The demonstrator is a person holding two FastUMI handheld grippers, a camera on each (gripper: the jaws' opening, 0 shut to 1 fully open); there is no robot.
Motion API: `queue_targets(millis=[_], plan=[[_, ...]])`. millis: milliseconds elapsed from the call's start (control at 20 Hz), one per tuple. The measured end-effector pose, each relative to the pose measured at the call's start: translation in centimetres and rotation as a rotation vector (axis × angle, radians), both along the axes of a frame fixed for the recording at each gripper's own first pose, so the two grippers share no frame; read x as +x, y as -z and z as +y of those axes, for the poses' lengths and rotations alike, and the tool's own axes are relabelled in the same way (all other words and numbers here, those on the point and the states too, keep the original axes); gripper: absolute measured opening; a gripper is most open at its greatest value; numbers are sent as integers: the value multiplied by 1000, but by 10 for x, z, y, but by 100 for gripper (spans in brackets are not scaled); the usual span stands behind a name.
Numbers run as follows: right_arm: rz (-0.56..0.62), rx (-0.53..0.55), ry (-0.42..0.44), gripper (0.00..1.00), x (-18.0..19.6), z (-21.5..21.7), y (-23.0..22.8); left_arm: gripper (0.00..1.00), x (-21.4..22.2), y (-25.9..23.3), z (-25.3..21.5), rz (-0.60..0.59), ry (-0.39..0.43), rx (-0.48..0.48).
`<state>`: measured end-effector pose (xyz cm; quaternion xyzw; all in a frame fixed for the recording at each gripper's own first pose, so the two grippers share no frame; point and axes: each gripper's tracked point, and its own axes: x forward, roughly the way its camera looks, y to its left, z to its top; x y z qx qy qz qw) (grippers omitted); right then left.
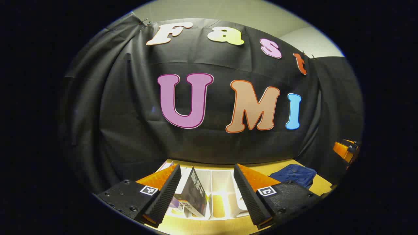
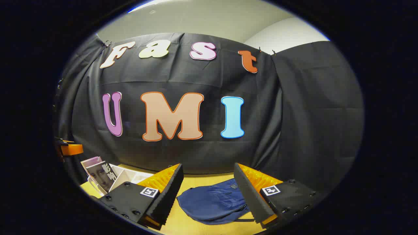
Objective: Open the schoolbag, grab two books from the bookshelf and put them into the schoolbag.
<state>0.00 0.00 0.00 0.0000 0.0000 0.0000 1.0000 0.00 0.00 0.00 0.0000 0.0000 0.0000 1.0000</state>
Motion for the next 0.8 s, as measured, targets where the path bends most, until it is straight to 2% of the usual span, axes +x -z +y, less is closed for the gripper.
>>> queue_targets(millis=[100,150,200,600,650,750,800], plan=[[9,-10,5,96,-1,-4,5,94,4,1,-1,2,0,-2],[13,-16,11,99,-1,-7,6,92,6,2,-2,7,-4,-1],[16,-21,16,99,0,-9,7,94,7,3,-3,10,-7,0],[48,-31,23,96,-1,-19,21,94,4,13,-7,36,-7,15],[52,-37,23,97,-1,-20,23,92,5,11,-6,37,-10,23],[57,-68,23,99,-1,-22,27,94,5,8,-3,24,-16,36],[60,-93,23,97,-1,-23,31,94,6,6,-2,20,-16,38]])
